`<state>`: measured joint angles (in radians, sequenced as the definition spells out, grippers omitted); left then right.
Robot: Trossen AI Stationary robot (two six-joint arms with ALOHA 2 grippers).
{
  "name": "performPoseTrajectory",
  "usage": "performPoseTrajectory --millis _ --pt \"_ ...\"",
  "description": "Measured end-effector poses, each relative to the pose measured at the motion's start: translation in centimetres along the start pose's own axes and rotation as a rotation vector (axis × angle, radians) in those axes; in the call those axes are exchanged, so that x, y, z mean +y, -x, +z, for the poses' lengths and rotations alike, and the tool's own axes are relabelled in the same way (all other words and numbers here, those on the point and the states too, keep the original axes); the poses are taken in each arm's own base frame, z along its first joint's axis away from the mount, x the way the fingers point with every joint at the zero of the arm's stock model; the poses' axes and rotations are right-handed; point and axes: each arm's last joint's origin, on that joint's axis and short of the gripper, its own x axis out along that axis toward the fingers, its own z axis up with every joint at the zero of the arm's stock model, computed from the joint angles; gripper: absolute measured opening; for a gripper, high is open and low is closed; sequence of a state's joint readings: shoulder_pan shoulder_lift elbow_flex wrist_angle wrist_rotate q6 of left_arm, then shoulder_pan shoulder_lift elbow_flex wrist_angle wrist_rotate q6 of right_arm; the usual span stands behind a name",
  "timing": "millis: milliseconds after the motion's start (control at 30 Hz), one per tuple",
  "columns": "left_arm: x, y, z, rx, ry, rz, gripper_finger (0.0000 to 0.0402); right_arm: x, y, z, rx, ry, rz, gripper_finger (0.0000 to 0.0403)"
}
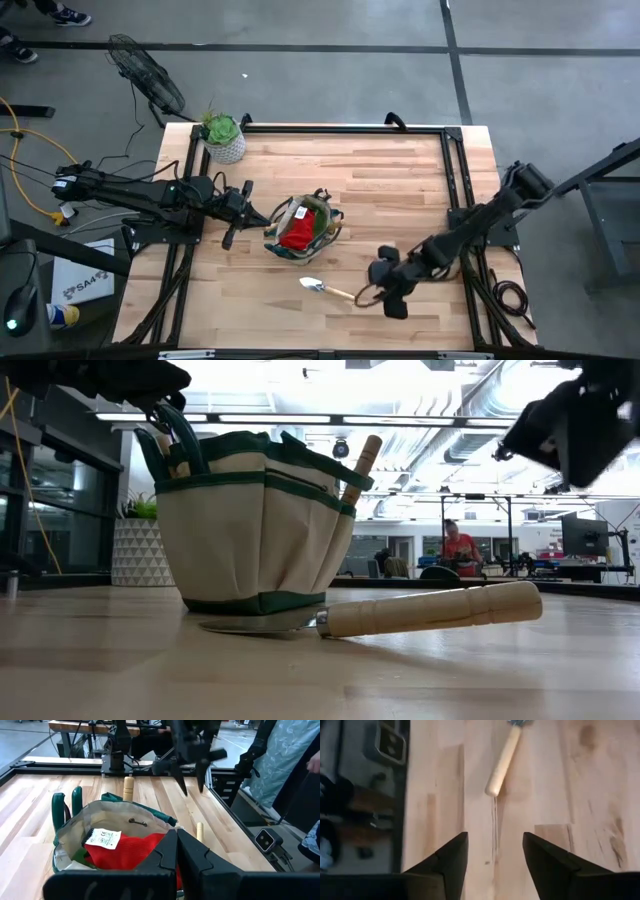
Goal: Pick & Place Garden tools in Gardening bag
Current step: Put the trowel into the gardening bag
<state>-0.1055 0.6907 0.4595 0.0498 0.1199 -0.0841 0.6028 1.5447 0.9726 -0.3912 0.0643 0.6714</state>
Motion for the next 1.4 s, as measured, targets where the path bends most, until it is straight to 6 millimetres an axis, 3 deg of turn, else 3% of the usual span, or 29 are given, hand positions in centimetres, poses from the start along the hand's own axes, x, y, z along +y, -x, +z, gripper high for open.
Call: performPoseTrajectory --millis 200,367,533,667,900,1033,1400 --pt "0.0 0.0 0.0 0.000 0.000 0.000 0.0000 2.0 -4.2 -1.3 -0.084 0.101 -0.032 0.0185" --pt "0.0 0.0 0.0 0.000 0.000 0.000 0.0000 3.0 -6.5 -2.4 -0.180 0.044 -0.094 0.0186" --pt "0.0 0.0 0.0 0.000 0.000 0.000 0.0000 3.3 -7.6 -4.2 -0.224 -0.019 -0.178 0.0186" --pt "0.0 0.0 0.0 0.000 0.000 0.000 0.0000 3.6 -7.7 -5.1 -0.307 -0.058 -0.144 0.0186" --pt "0.0 0.0 0.0 0.000 0.000 0.000 0.0000 3.6 -7.7 -8.7 -0.439 -0.020 -0.162 0.0186" --pt "0.0 0.0 0.0 0.000 0.000 0.000 0.0000 3.7 -7.8 -9.5 -0.497 0.033 -0.212 0.0186" --pt "0.0 0.0 0.0 0.000 0.000 0.000 0.0000 4.1 -11.8 -10.7 -0.635 0.072 -0.162 0.0186"
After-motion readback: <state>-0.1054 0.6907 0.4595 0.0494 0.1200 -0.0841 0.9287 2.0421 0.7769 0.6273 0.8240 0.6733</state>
